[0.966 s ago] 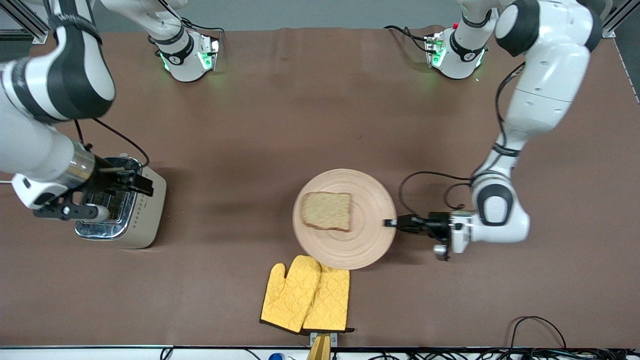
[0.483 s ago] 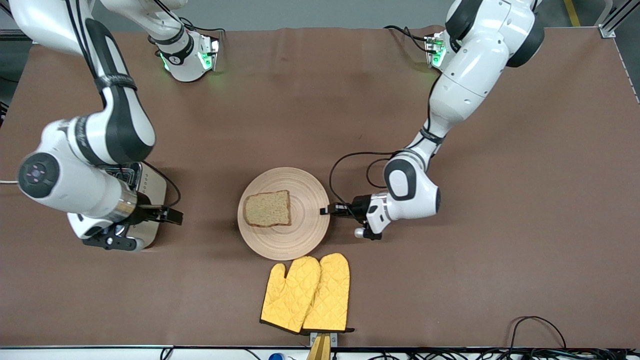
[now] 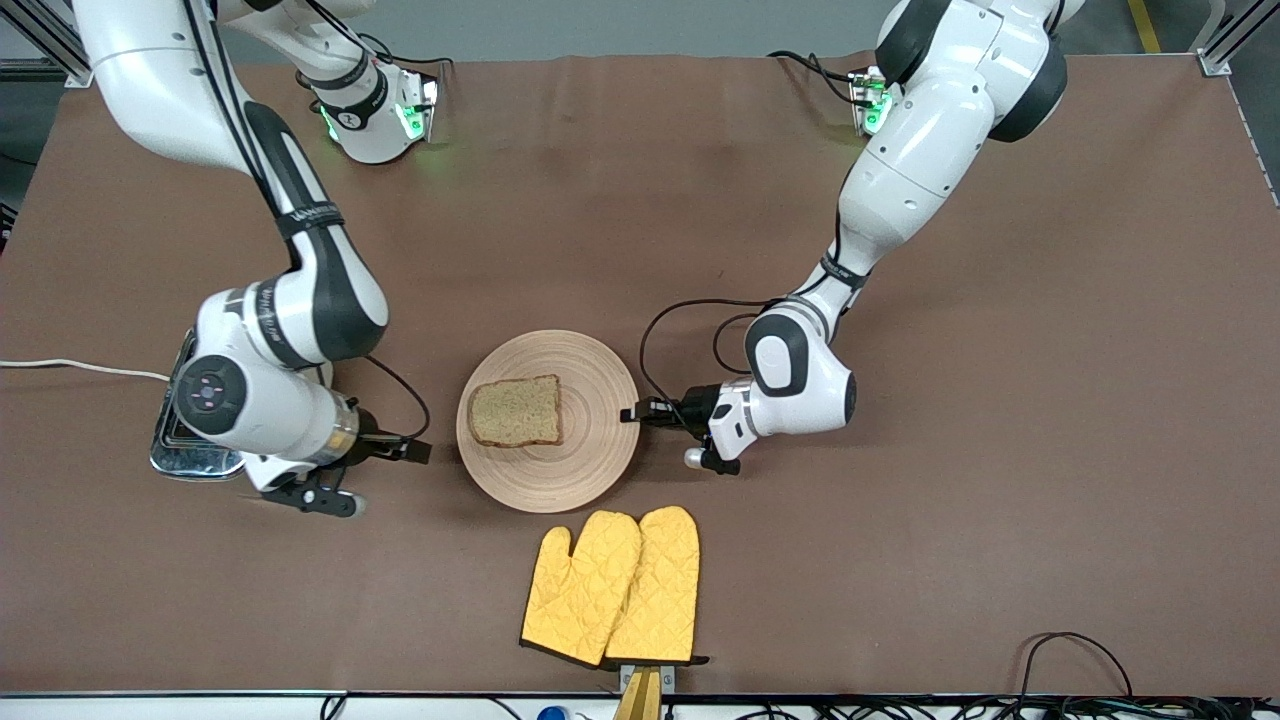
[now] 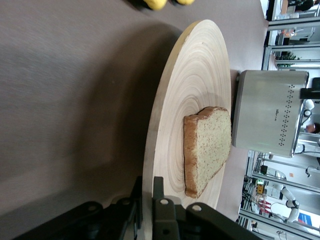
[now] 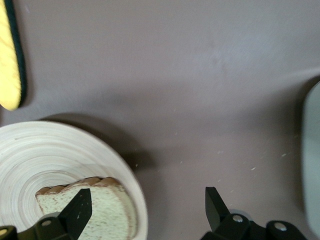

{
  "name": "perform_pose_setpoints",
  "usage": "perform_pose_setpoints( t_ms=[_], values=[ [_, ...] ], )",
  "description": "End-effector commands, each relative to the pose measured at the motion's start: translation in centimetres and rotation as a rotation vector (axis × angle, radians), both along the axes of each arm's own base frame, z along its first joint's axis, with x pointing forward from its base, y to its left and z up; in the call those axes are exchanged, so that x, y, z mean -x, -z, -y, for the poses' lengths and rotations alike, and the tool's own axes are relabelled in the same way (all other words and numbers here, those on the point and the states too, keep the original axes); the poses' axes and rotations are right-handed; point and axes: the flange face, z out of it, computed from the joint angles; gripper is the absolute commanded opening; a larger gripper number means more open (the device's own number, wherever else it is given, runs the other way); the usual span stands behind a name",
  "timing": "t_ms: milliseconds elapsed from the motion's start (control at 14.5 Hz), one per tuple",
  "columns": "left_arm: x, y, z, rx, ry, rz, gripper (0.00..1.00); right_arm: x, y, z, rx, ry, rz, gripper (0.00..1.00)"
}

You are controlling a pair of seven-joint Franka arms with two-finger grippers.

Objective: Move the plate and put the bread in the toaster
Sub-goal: 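Grasp the bread slice with the right gripper while the left gripper withdraws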

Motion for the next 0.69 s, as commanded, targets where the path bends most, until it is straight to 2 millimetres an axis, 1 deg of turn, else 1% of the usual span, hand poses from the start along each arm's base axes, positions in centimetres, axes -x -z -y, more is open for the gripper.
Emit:
perform_pose_setpoints(
  t_ms=[0, 69, 138, 207, 276, 345, 414, 483, 552, 621],
  values=[
    [0.6, 0.4, 1.8, 0.013, 0.012, 0.013, 0.05, 1.6, 1.2, -1.9, 0.011, -0.002, -0.022, 1.0],
    [0.6, 0.4, 1.7, 0.01, 0.01, 0.01, 0.18, 1.8, 2.0, -2.1, 0.015, -0.007, -0.032, 1.0],
    [0.5, 0.2, 1.6, 0.007, 0.01, 0.008, 0.58, 2.1, 2.6, -2.6, 0.017, -0.015, -0.041, 1.0],
    [0.2, -0.4, 1.5, 0.0, 0.013, 0.025, 0.97, 2.6, 3.2, -3.1, 0.02, -0.025, -0.048, 1.0],
    [-0.6, -1.2, 0.6, -0.004, 0.0, 0.034, 1.0, 3.2, 4.3, -3.6, 0.021, -0.032, -0.051, 1.0],
    [-1.2, -1.3, -0.5, -0.013, -0.009, 0.027, 1.0, 3.8, 5.1, -4.0, 0.023, -0.04, -0.052, 1.0],
    [-2.2, -1.7, -2.6, -0.036, -0.012, 0.027, 1.0, 4.6, 6.0, -4.7, 0.03, -0.055, -0.067, 1.0],
    [-3.0, -2.4, -4.8, -0.062, 0.01, 0.037, 1.0, 5.1, 6.1, -5.5, 0.04, -0.08, -0.073, 1.0],
    [-3.8, -3.3, -6.5, -0.061, 0.029, 0.022, 1.0, 5.5, 6.3, -6.0, 0.049, -0.093, -0.086, 1.0],
    [-4.9, -4.8, -8.7, -0.054, 0.038, -0.019, 1.0, 6.2, 6.7, -7.1, 0.057, -0.116, -0.093, 1.0]
  ],
)
